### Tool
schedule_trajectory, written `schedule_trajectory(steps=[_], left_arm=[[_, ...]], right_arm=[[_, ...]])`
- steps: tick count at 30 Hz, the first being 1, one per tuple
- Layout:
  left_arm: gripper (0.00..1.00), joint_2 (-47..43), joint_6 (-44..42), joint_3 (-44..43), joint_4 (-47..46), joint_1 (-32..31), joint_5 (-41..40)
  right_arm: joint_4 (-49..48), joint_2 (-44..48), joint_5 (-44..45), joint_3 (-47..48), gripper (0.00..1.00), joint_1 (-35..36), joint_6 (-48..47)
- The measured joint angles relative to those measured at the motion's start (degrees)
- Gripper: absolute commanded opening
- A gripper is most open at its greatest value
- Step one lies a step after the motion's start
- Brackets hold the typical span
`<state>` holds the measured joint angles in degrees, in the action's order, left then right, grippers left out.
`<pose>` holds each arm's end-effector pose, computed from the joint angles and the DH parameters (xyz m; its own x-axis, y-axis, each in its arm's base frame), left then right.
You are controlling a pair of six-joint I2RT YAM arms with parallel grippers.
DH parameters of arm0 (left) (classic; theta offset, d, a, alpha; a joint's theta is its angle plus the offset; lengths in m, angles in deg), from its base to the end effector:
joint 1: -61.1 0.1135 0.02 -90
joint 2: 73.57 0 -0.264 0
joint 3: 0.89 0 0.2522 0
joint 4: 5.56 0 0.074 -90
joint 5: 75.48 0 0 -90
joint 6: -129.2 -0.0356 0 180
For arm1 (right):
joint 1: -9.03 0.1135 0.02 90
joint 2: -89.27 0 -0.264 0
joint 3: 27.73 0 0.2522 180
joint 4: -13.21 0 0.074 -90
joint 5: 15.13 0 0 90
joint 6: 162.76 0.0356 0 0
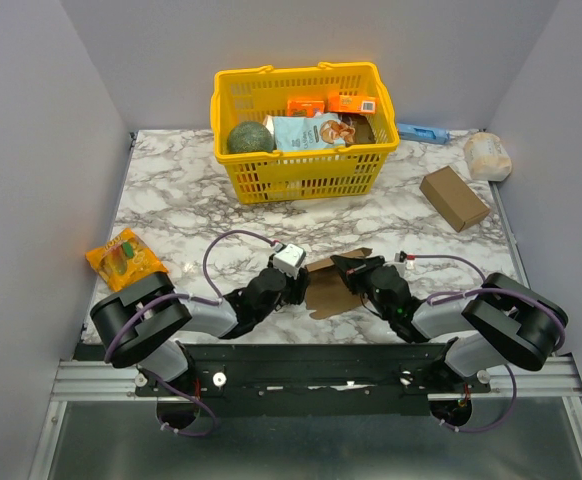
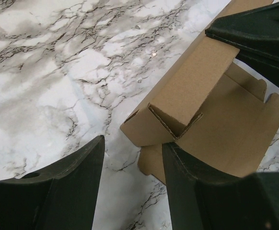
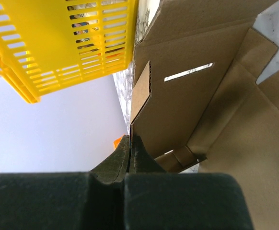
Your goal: Fold the paper box
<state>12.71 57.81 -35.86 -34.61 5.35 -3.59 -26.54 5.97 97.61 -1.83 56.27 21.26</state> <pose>0.1557 -0.2090 0.1392 -0.4011 0.0502 -0.9147 0.5231 0.8322 -0.1837 0.1641 0.1572 0.1308 -0.4116 0.9100 -0.0501 0.2353 0.1592 0.9588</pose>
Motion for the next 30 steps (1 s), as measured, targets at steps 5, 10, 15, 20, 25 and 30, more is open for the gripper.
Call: schedule_trajectory(steps=[5,10,15,20,25,30], left_arm=[[0.60,0.98,-1.11,-0.13,-1.38,-0.26,-1.31],[0.60,2.45,-2.43,-0.76,-2.84,-0.26,-2.29],[0.60,3.89,-3.85,-1.44,-4.31,-0.26,-2.91],[0.60,4.28,-4.33,-1.53,-5.05,-0.26,-3.56],[0.62,5.07,-5.07,-1.55,-6.34,-0.26,-4.00],[0.63,5.79,-5.90,-1.57,-7.61,-0.26,-4.02]], right_arm=[[0.00,0.02,0.07,0.00,0.00,-0.09,0.24],[-0.02,0.02,0.13,0.00,0.00,-0.11,0.50],[0.02,0.07,0.46,0.00,0.00,-0.11,0.63],[0.09,0.11,0.48,0.00,0.01,-0.11,1.05],[0.11,0.11,0.48,0.00,0.00,-0.13,1.40],[0.20,0.11,0.48,-0.02,0.00,-0.26,1.60]])
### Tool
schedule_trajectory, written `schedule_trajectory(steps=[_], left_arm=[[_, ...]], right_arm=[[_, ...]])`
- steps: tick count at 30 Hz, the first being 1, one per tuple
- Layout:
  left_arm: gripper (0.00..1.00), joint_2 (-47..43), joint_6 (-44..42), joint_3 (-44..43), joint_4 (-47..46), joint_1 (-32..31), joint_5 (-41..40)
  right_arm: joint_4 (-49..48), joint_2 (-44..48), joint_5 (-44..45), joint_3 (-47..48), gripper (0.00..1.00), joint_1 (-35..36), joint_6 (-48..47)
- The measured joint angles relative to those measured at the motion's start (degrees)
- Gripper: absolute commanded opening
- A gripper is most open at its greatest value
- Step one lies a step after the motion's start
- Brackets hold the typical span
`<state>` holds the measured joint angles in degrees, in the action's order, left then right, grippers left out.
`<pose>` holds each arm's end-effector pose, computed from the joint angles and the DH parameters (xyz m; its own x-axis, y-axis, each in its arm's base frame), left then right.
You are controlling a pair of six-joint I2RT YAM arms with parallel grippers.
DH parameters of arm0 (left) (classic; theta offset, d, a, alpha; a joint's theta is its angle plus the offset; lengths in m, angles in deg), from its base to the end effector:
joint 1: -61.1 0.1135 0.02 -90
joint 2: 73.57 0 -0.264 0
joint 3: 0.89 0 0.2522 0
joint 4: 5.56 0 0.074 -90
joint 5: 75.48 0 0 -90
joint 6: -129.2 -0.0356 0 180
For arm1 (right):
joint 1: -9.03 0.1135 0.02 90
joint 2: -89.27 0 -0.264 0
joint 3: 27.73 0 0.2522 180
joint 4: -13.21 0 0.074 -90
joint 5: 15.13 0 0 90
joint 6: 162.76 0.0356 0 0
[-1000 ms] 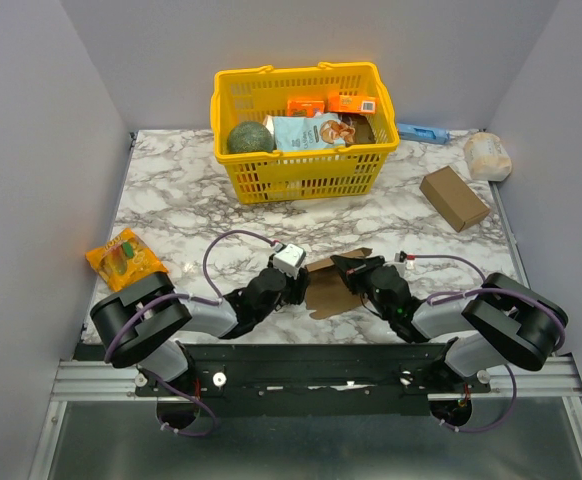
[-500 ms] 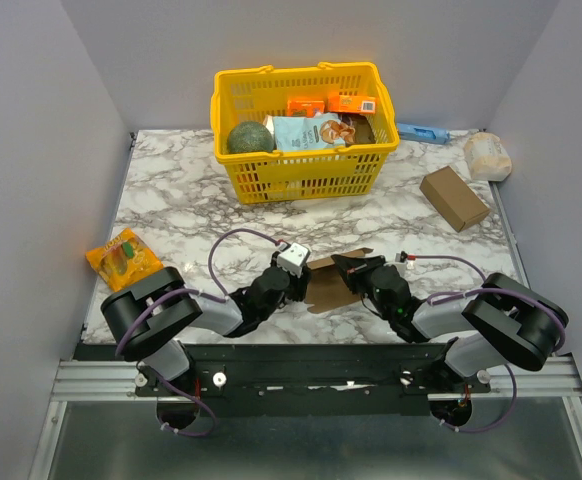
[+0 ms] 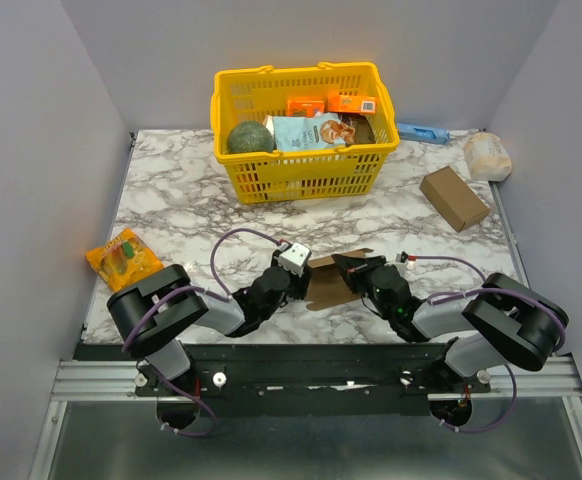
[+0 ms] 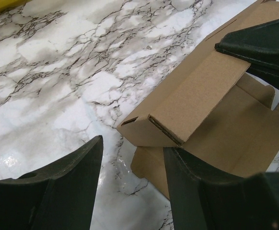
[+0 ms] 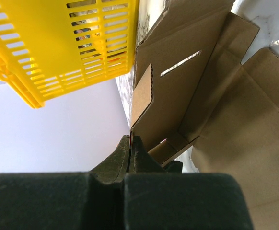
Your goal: Fold the paper box
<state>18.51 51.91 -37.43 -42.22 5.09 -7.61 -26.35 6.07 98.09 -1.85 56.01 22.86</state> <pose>0.1640 -0.2193 0.1348 -0.3016 0.0828 -0.9498 0.5150 0.8525 -0.0893 0.1648 0.1561 0.1308 -0.3933 0.9190 -0.0264 0.2478 0.1337 0.9595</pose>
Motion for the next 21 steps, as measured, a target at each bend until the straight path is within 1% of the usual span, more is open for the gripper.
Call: schedule_trajectory(steps=[13,17,19,21], left_arm=[[0.63,0.42,-0.72,-0.28,-0.94,0.00,0.02],[0.59,1.22,-0.74,-1.09,-0.98,0.00,-0.17],[0.53,1.84,-0.74,-1.55,-1.38,0.00,-0.37],[0.50,2.75,-0.70,-2.05,-2.49,-0.07,-1.20]], right_arm=[[0.00,0.00,0.00,-0.04,0.00,-0.09,0.39],[0.00,0.00,0.04,-0.09,0.01,-0.17,0.39],[0.00,0.00,0.07,-0.09,0.00,-0.22,0.52],[0.02,0.00,0.09,-0.09,0.00,-0.22,0.79]])
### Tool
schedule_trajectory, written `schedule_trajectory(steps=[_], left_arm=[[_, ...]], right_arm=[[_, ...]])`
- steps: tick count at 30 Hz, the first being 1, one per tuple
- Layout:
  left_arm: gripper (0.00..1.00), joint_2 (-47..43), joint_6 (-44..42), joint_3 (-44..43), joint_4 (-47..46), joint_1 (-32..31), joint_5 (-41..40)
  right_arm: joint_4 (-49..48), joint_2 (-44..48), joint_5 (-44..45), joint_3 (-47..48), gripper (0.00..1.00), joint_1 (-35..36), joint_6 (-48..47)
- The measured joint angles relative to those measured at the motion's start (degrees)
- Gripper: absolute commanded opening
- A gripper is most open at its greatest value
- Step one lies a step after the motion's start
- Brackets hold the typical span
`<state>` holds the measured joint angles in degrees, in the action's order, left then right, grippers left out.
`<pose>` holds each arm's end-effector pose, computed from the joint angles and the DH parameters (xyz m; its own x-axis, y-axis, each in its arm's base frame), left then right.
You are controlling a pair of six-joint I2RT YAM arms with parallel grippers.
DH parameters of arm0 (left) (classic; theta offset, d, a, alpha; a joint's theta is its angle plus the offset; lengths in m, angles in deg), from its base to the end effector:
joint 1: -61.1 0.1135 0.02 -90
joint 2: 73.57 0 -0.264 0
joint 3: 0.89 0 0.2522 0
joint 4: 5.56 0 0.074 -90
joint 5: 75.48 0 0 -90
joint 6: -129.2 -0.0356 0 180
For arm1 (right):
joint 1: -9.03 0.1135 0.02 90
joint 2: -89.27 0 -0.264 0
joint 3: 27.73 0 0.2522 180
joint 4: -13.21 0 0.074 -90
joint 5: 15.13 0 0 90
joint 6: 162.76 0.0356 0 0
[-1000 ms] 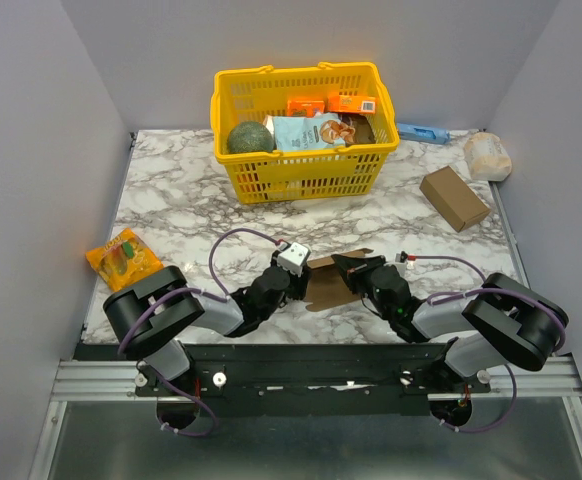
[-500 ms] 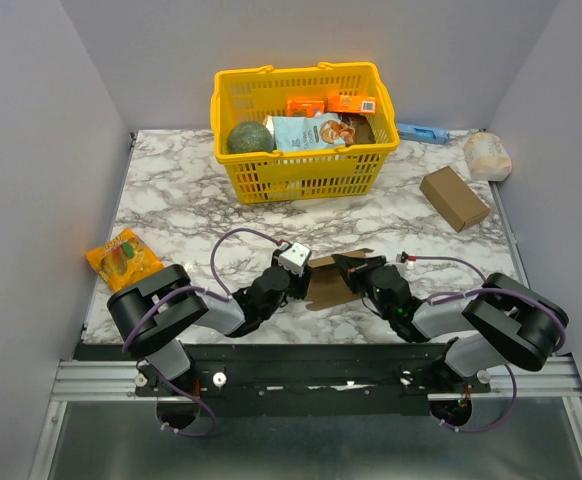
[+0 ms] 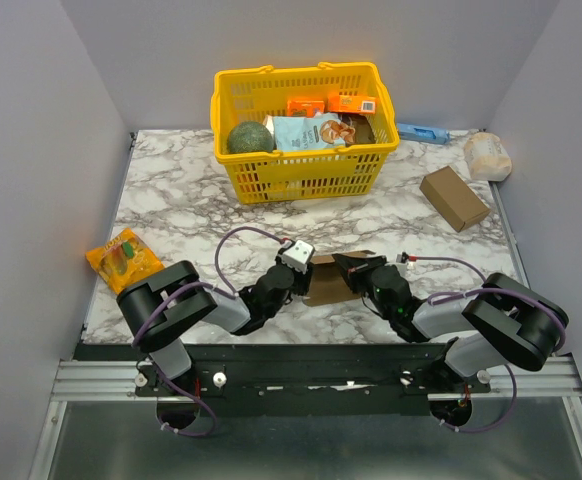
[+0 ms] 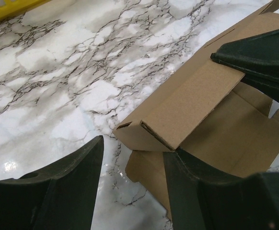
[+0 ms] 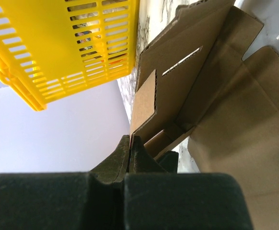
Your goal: Fold the paper box
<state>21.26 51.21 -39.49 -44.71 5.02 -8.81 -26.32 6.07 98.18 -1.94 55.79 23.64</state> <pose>0.1704 -0.2281 0.1356 -0.2749 0.0664 -0.9592 0.5046 0.8592 -0.0851 0.1652 0.1551 0.1304 -0.3850 0.9228 -0.0146 0.2548 0.1216 0.9593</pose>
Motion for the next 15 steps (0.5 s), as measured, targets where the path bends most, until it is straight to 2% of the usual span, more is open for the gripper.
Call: schedule_trajectory(steps=[4,11,15], left_arm=[[0.43,1.81,0.02,-0.11,-3.37,-0.85,-2.64],[0.38,5.60,-1.86,-0.02,-11.69,-3.30,-8.57],[0.30,7.56,-3.65,0.00,-14.12,-3.80,-9.16]], right_arm=[[0.15,0.17,0.00,0.00,0.00,0.00,0.70],[1.55,1.53,0.02,0.02,0.01,0.00,1.70],[2.32,1.79,0.02,0.02,0.01,0.00,1.75]])
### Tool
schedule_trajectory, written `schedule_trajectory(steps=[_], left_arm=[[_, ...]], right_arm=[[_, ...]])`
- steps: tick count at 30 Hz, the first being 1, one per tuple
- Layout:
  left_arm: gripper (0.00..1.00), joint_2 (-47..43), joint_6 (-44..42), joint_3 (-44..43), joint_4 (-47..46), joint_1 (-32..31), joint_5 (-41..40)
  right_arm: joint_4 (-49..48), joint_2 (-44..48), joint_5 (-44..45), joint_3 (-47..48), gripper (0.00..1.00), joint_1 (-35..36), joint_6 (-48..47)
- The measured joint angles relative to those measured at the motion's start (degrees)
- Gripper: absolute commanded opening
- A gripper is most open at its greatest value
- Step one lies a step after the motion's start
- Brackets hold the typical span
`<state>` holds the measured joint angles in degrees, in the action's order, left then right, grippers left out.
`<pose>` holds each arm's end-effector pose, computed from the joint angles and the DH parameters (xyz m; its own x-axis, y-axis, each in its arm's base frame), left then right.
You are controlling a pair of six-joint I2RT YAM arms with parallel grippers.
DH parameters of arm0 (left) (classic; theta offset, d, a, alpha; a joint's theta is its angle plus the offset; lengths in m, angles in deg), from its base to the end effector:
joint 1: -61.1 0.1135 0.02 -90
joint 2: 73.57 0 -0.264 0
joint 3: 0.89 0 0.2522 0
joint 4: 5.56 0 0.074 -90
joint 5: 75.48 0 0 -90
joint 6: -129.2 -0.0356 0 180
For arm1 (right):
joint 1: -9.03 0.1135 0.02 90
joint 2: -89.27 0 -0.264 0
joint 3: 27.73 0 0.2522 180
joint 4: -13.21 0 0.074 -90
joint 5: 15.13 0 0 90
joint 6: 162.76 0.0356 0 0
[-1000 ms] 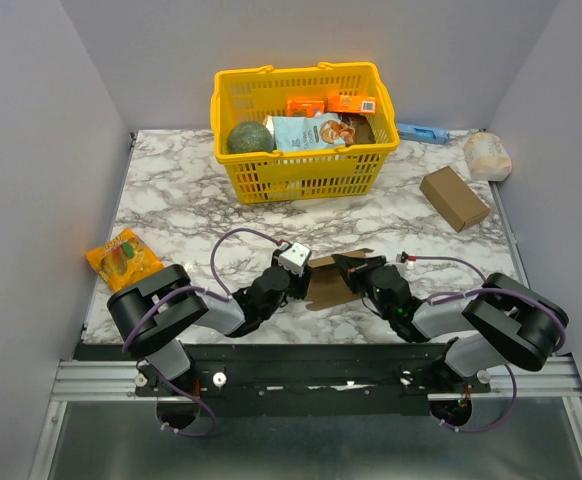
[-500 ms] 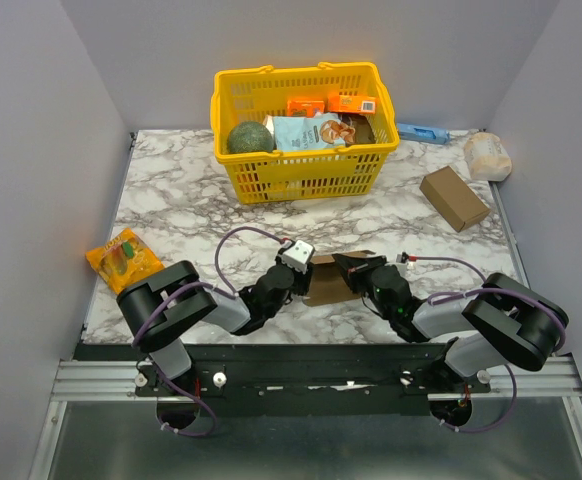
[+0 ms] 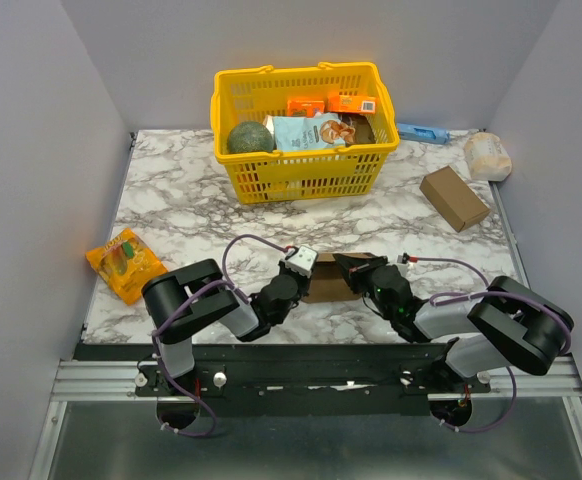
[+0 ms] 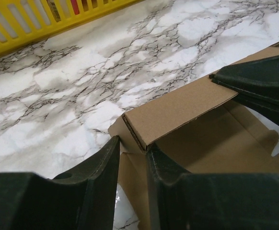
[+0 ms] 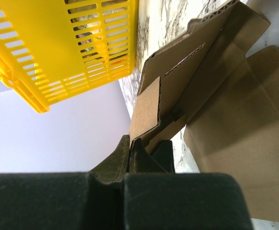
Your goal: Fold the paper box
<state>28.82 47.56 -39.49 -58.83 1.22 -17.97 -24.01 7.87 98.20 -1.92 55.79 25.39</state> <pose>0.1622 -0.2415 0.1261 -0.1582 0.0283 -0.9870 0.4463 0.8937 -0.0459 0.1639 0.1537 0.1328 -0.3767 0.9263 0.0110 0.2720 0.0993 0.9571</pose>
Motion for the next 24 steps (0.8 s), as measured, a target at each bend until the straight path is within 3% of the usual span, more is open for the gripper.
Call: schedule_trajectory(steps=[10,13,24], left_arm=[[0.09,0.74,-3.52,0.44,-1.05,-0.04,-0.13],[0.07,0.92,-4.13,0.42,-1.16,-0.04,-0.33],[0.33,2.64,-6.03,-1.20,-2.40,-0.52,-3.26]], right_arm=[[0.52,0.11,-0.68,-0.02,0.00,0.00,0.48],[0.66,0.11,-0.85,-0.02,0.00,0.00,0.76],[1.03,0.46,-1.33,-0.02,0.00,0.00,1.95]])
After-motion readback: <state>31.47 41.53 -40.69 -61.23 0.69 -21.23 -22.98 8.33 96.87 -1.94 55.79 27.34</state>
